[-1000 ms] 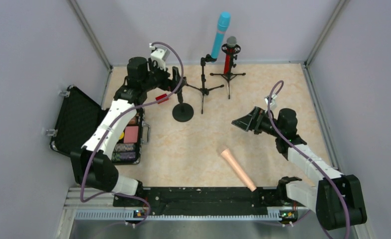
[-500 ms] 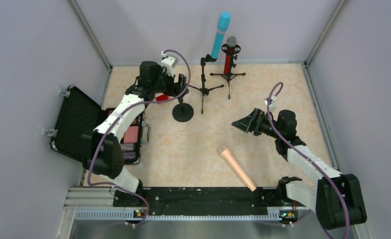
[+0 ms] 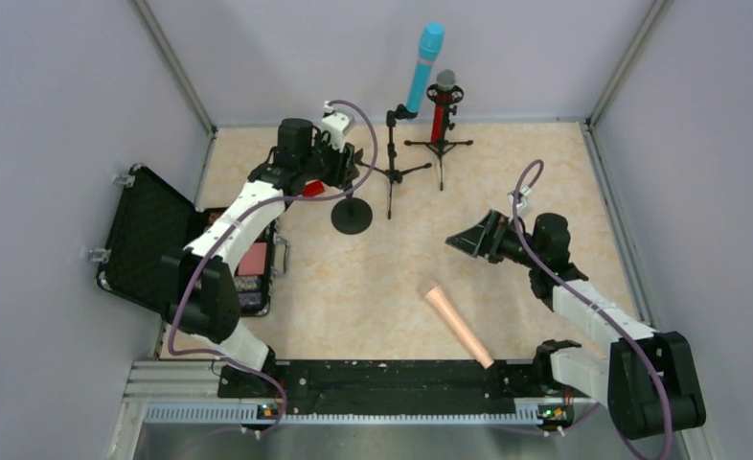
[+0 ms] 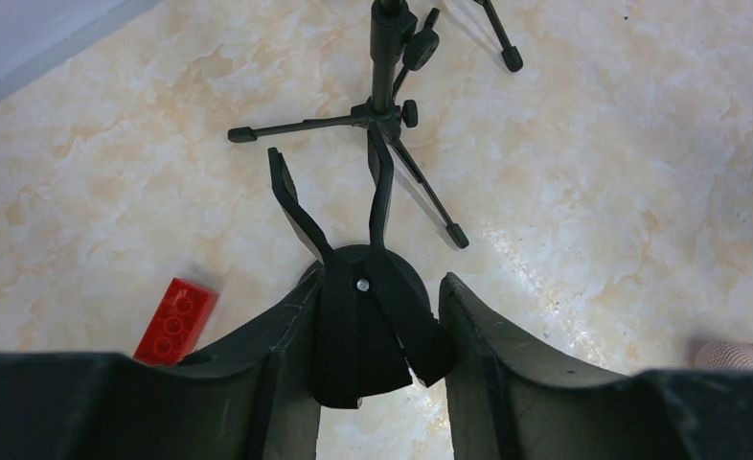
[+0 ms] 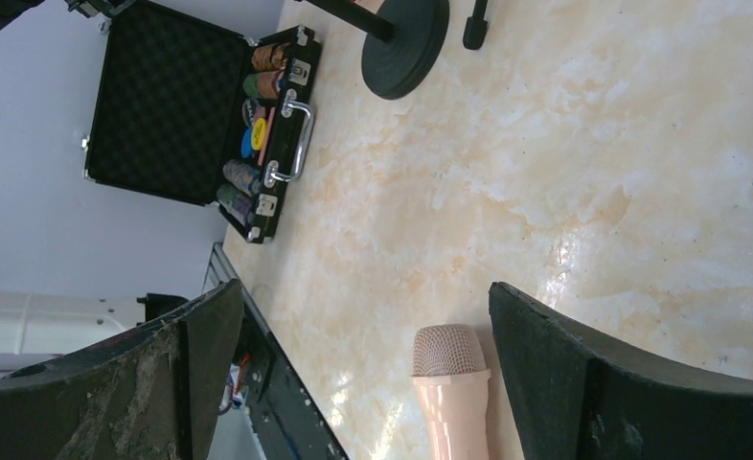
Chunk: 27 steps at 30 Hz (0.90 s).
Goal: Attach the microphones to the stand
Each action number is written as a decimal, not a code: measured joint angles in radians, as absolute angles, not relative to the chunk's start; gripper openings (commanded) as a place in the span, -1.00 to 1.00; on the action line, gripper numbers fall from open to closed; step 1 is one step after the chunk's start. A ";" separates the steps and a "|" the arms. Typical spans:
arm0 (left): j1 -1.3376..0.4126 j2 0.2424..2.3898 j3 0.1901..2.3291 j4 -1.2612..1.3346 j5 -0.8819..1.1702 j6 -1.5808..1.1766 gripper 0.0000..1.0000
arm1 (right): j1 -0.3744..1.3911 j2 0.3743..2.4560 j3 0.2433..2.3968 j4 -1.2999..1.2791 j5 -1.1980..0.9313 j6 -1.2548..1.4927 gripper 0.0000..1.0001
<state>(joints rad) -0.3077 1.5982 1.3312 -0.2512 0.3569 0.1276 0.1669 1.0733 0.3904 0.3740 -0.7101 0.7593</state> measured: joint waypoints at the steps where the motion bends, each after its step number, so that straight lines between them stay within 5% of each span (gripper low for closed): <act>1: -0.308 1.598 1.331 -0.252 0.357 0.131 -0.44 | 0.167 1.075 0.390 0.374 -0.710 0.757 0.91; 27: -0.389 1.201 1.088 -0.353 0.498 0.264 -0.65 | 0.195 1.050 0.581 -0.089 -0.663 0.458 0.88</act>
